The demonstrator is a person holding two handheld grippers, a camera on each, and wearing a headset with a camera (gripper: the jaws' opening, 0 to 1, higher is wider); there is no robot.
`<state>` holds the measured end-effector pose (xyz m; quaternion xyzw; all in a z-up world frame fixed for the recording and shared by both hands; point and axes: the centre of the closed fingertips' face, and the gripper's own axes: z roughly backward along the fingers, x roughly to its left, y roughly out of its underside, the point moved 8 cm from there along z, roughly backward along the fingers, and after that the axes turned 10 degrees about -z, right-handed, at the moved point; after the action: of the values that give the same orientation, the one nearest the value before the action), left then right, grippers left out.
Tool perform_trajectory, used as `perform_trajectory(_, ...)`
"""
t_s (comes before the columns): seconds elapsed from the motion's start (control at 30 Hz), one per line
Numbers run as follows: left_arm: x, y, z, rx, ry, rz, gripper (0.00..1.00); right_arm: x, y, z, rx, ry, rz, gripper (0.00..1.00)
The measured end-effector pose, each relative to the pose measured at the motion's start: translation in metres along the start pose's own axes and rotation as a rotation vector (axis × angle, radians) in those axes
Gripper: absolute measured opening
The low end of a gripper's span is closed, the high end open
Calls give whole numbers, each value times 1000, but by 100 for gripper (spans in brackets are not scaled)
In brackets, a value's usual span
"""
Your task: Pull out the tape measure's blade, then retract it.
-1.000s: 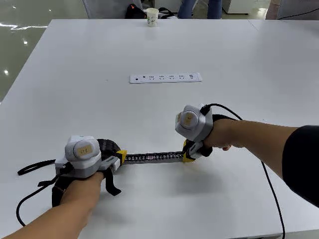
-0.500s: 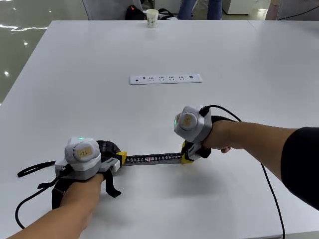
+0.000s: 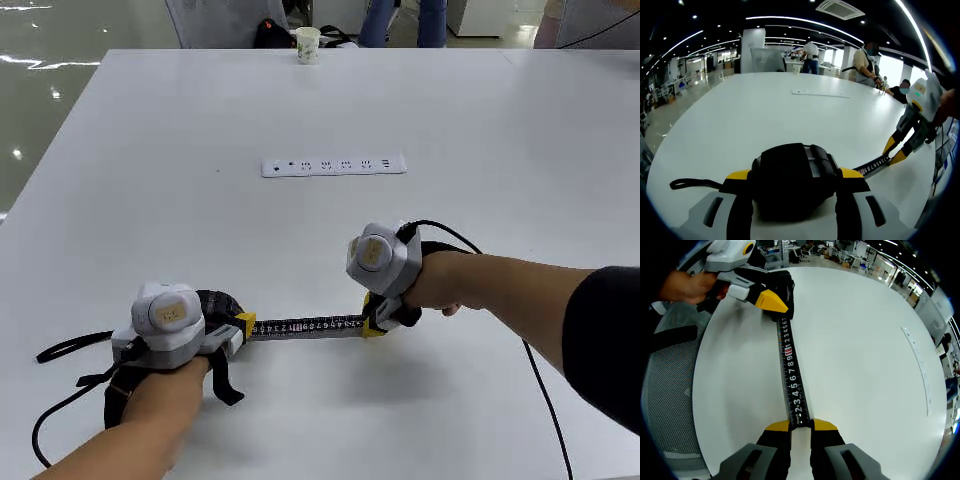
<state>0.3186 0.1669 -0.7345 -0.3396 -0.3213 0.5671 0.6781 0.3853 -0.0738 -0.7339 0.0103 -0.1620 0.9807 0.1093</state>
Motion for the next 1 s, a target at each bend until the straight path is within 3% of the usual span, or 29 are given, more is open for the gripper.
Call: perform_trajectory(1.0,0,0,1,3,4,-2,62,1,-9,-5,-25,-22,41,11)
